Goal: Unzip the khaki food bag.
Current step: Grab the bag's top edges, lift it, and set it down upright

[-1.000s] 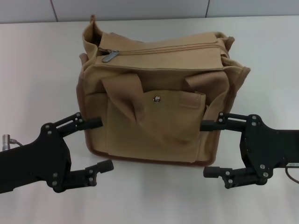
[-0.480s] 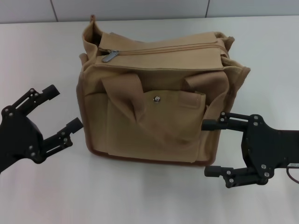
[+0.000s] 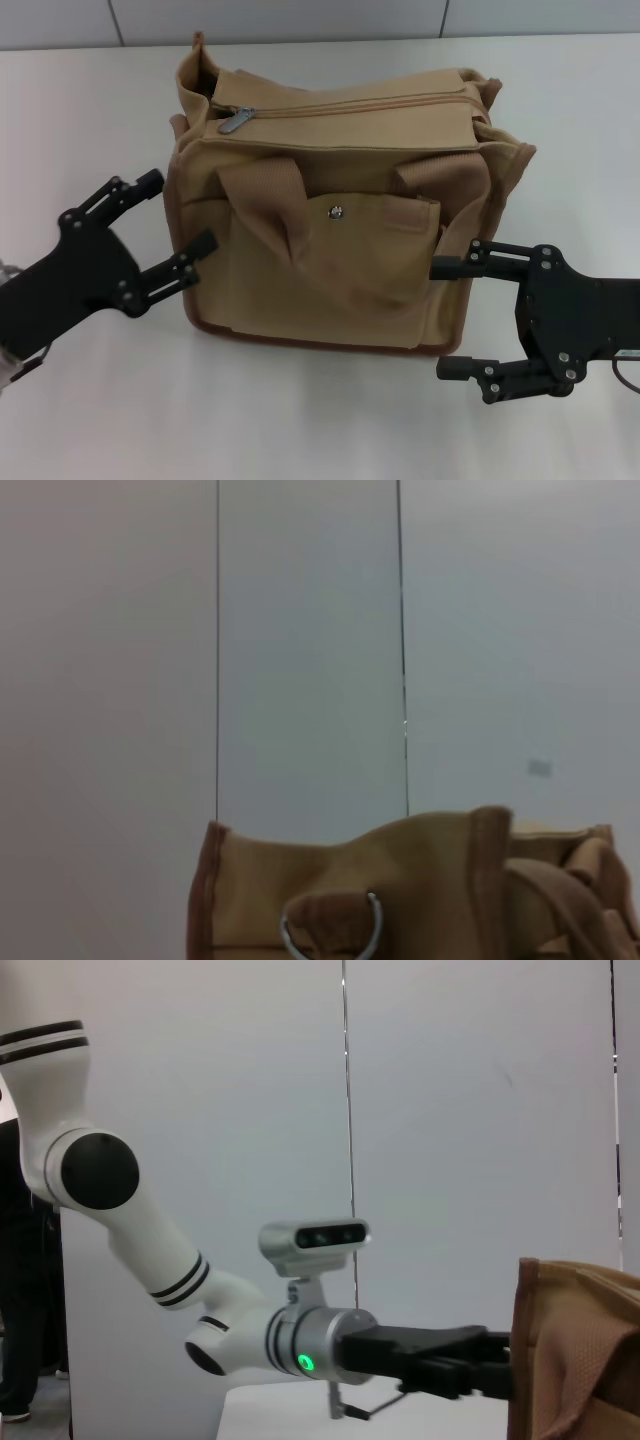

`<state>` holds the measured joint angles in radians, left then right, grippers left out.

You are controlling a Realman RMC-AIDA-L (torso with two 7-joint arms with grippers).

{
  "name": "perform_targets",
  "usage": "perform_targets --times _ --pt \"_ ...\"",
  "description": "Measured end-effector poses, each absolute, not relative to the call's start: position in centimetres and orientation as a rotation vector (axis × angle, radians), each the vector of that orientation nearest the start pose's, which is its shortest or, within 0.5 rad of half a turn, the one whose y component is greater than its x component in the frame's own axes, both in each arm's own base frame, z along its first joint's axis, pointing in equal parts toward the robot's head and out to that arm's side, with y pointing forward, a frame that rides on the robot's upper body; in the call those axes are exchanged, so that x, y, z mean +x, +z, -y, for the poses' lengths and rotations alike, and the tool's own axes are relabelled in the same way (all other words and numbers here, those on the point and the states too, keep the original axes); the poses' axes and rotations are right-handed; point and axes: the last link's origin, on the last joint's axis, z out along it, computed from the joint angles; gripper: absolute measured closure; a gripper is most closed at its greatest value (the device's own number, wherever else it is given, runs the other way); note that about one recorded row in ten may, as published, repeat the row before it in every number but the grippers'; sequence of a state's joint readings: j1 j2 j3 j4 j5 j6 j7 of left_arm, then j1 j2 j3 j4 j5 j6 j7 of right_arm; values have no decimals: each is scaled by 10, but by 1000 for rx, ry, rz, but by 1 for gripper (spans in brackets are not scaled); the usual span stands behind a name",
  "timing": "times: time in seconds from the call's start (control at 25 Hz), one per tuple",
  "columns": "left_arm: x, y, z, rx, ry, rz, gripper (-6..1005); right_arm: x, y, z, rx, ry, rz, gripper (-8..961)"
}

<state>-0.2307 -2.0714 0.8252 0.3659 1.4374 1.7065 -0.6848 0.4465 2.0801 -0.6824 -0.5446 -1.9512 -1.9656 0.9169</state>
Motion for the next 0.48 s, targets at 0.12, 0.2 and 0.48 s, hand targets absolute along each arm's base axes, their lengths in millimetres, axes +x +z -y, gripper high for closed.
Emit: perform_targets --times 0.12,0.2,0.48 --pt "-302 -12 -250 -2295 -1047 294 243 253 -3 -253 -2865 1125 -48 121" --pt "-302 -12 -250 -2295 -1047 294 250 254 -3 -253 -2865 1126 -48 121" --pt "-299 -11 -253 -2278 -1033 207 302 255 -3 -252 -2861 1127 -54 122"
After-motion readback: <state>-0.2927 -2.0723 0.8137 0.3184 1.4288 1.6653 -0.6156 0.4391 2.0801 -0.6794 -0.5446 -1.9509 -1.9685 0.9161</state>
